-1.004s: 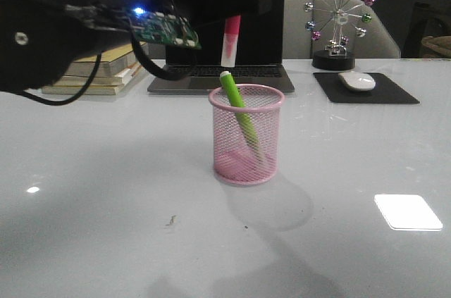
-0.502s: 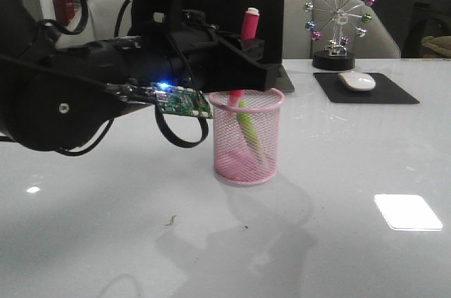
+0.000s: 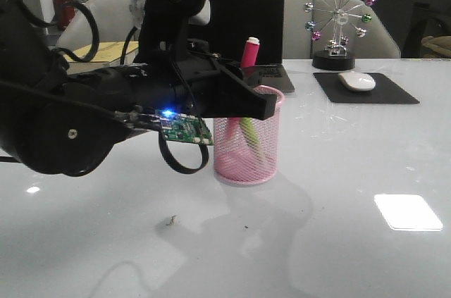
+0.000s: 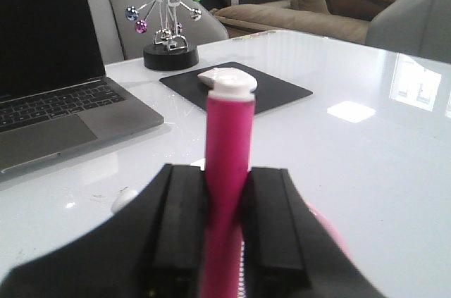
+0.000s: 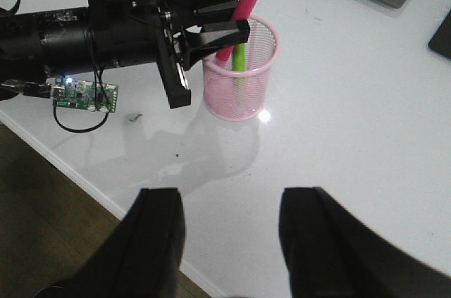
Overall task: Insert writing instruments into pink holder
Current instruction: 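Lower the pink marker into the holder, open the left gripper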
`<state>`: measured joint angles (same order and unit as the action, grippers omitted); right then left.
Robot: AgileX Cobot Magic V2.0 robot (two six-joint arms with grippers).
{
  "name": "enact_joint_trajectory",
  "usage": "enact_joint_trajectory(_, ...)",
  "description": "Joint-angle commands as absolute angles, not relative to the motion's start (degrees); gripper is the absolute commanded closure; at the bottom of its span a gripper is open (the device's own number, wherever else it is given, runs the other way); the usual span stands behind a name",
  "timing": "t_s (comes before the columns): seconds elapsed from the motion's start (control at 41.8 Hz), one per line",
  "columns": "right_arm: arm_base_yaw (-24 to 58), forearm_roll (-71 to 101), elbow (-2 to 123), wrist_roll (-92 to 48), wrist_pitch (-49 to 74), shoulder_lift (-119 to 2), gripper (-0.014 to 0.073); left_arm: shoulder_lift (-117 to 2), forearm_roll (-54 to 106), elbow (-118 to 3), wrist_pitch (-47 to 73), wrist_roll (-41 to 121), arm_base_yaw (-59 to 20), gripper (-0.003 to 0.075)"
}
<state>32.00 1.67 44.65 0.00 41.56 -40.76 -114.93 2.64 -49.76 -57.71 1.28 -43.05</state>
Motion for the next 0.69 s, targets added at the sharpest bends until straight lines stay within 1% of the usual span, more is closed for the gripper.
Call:
enact_joint_trajectory(0.0, 31.8, 1.1, 46.2, -0.6, 37.6, -40.6, 0.0158, -112.2, 2.4, -51.3, -63.4, 1.3, -43.4, 0.0471)
enact_joint_trajectory(0.072, 31.8, 1.1, 46.2, -0.6, 37.6, -40.6, 0.0158, -112.2, 2.4, -51.3, -64.2, 1.3, -43.4, 0.0389)
enact_joint_trajectory(0.12, 31.8, 1.1, 46.2, -0.6, 37.6, -40.6, 0.0158, -112.2, 2.4, -51.3, -64.4, 1.3, -43.4, 0.0349)
enact_joint_trajectory(0.167, 31.8, 1.1, 46.2, -0.6, 37.6, -40.6, 0.0158, -112.2, 2.4, -51.3, -64.6, 1.3, -43.4, 0.0325)
enact_joint_trajectory(0.454, 31.8, 1.1, 46.2, -0.6, 37.6, -40.6, 0.0158, -110.6, 2.4, -51.3, -63.6, 1.3, -43.4, 0.0325)
enact_joint_trajectory(0.55, 31.8, 1.1, 46.2, -0.6, 37.6, -40.6, 0.0158, -107.3, 2.4, -51.3, -57.1, 1.3, -43.4, 0.0325)
enact_joint_trajectory(0.669, 31.8, 1.1, 46.2, -0.6, 37.6, -40.6, 0.0158, -100.7, 2.4, -51.3, -45.1, 1.4, -43.3, 0.0325)
